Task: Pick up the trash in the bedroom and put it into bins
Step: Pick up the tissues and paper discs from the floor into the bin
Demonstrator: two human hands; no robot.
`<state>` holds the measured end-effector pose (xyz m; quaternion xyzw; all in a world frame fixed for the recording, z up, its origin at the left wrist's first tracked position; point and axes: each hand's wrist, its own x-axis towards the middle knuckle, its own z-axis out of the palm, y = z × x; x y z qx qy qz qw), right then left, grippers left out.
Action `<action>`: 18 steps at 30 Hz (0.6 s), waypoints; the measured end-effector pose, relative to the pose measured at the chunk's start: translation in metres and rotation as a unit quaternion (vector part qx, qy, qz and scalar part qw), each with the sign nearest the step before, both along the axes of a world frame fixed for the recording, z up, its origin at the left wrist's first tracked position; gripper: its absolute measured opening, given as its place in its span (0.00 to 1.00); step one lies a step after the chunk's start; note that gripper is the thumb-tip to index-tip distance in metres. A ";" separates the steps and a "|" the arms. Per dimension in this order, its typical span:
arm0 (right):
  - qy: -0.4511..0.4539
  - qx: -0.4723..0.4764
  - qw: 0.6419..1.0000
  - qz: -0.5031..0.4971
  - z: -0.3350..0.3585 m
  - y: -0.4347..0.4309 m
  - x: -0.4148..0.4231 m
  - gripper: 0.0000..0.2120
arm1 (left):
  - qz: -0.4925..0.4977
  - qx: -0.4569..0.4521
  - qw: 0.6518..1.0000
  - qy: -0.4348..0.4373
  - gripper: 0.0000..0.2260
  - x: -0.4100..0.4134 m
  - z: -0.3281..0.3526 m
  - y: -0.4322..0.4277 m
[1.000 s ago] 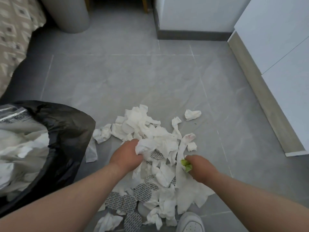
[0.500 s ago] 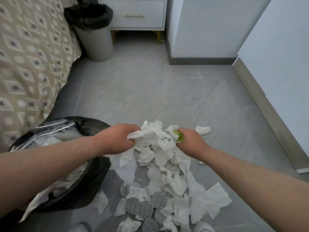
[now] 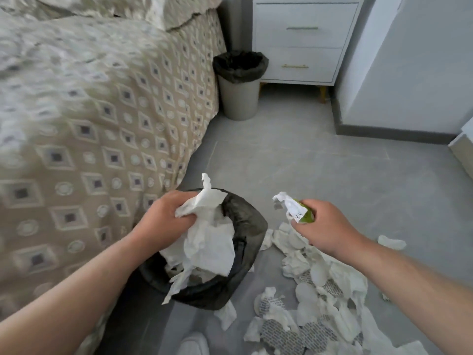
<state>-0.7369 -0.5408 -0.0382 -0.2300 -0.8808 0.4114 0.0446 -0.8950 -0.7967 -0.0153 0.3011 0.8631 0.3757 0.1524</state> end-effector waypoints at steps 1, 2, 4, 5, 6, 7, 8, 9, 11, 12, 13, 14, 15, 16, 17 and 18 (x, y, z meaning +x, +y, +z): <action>-0.002 -0.003 1.000 0.004 -0.001 -0.006 -0.002 0.01 | -0.011 -0.009 1.000 0.005 0.11 -0.003 -0.011 -0.010; -0.007 -0.006 1.000 0.008 -0.002 -0.011 -0.005 0.01 | -0.031 -0.036 0.999 0.013 0.09 -0.005 -0.025 -0.018; -0.020 -0.014 1.000 0.018 -0.006 -0.019 -0.011 0.03 | -0.092 -0.128 0.987 0.017 0.12 -0.009 -0.059 -0.030; -0.024 -0.020 0.999 0.023 -0.008 -0.022 -0.013 0.05 | -0.120 -0.181 0.976 0.007 0.13 -0.011 -0.075 -0.034; -0.027 -0.027 0.999 0.027 -0.010 -0.025 -0.016 0.05 | -0.145 -0.230 0.962 -0.003 0.13 -0.011 -0.089 -0.035; -0.030 -0.035 0.998 0.030 -0.012 -0.027 -0.019 0.04 | -0.170 -0.258 0.951 -0.007 0.14 -0.010 -0.102 -0.035; -0.032 -0.040 0.998 0.032 -0.015 -0.029 -0.022 0.03 | -0.194 -0.277 0.941 -0.010 0.15 -0.009 -0.111 -0.032; -0.035 -0.041 0.998 0.033 -0.017 -0.031 -0.024 0.03 | -0.217 -0.297 0.930 -0.010 0.17 -0.009 -0.120 -0.028; -0.040 -0.045 0.998 0.036 -0.021 -0.036 -0.028 0.04 | -0.256 -0.367 0.894 0.008 0.21 -0.009 -0.132 -0.018; -0.041 -0.053 0.997 0.037 -0.023 -0.039 -0.030 0.05 | -0.266 -0.393 0.880 0.015 0.21 -0.011 -0.137 -0.014; -0.041 -0.060 0.997 0.039 -0.025 -0.041 -0.031 0.05 | -0.270 -0.411 0.871 0.019 0.21 -0.014 -0.145 -0.011; -0.042 -0.064 0.996 0.042 -0.027 -0.043 -0.031 0.07 | -0.270 -0.429 0.862 0.012 0.21 -0.016 -0.150 -0.009; -0.046 -0.061 0.996 0.049 -0.028 -0.045 -0.032 0.08 | -0.267 -0.439 0.858 0.005 0.21 -0.017 -0.155 -0.008; -0.051 -0.054 0.995 0.060 -0.029 -0.047 -0.033 0.08 | -0.260 -0.447 0.856 -0.009 0.22 -0.016 -0.156 -0.007; -0.057 -0.049 0.995 0.071 -0.030 -0.048 -0.033 0.06 | -0.250 -0.441 0.862 -0.023 0.23 -0.015 -0.156 -0.005; -0.064 -0.048 0.994 0.079 -0.031 -0.050 -0.033 0.04 | -0.238 -0.427 0.871 -0.044 0.24 -0.013 -0.152 -0.004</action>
